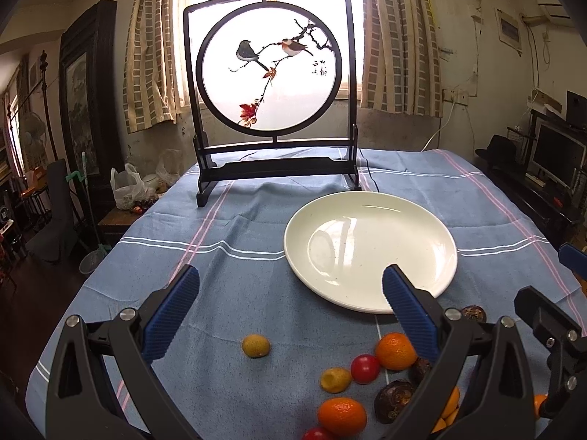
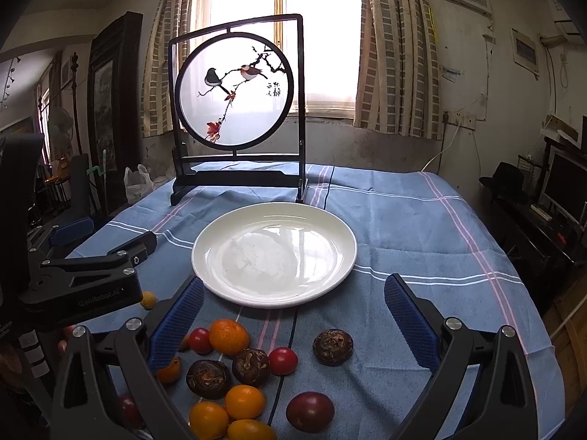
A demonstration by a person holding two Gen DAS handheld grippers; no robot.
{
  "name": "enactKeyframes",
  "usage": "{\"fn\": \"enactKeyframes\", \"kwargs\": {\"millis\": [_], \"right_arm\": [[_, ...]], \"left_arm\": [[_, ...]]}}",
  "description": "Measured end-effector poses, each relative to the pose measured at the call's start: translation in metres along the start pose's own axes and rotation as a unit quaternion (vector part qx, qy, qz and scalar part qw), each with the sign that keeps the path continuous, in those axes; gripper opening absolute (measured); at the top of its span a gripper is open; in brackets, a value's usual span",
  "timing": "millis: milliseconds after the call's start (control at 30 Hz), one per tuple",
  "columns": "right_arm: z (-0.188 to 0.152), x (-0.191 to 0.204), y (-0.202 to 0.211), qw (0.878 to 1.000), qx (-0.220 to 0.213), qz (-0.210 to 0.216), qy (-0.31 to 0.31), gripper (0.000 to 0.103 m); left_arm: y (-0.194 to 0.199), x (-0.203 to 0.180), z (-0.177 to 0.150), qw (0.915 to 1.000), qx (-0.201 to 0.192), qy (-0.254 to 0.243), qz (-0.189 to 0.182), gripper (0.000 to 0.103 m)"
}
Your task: Organize fruits
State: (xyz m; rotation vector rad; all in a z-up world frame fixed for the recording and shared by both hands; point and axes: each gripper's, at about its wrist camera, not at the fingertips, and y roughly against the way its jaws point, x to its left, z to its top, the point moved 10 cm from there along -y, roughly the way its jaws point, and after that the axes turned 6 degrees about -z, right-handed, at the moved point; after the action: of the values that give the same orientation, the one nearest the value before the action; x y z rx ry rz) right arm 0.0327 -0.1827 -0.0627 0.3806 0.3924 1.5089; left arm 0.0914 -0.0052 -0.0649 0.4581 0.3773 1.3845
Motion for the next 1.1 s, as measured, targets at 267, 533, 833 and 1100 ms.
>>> {"fn": "enactKeyframes", "kwargs": {"millis": [267,533,833,1100], "right_arm": [[0.003,-0.001,0.003,1.0,-0.019,-0.003,0.008,0.099],[0.012,-0.002,0.015,0.999,-0.033,0.028,-0.023,0.099],[0.0,-0.005,0.005,0.999,0.01,0.028,-0.029,0.099],[0.0,-0.001,0.008,1.0,0.007,0.021,-0.007,0.099]], "left_arm": [[0.0,0.001,-0.001,0.9999,-0.007,-0.007,0.008,0.098],[0.0,-0.002,0.0,0.9999,-0.01,-0.01,0.005,0.098],[0.003,-0.006,-0.001,0.9998,-0.012,-0.016,0.001,0.098],[0.003,-0.007,-0.002,0.9998,-0.011,-0.016,-0.001,0.098]]}}
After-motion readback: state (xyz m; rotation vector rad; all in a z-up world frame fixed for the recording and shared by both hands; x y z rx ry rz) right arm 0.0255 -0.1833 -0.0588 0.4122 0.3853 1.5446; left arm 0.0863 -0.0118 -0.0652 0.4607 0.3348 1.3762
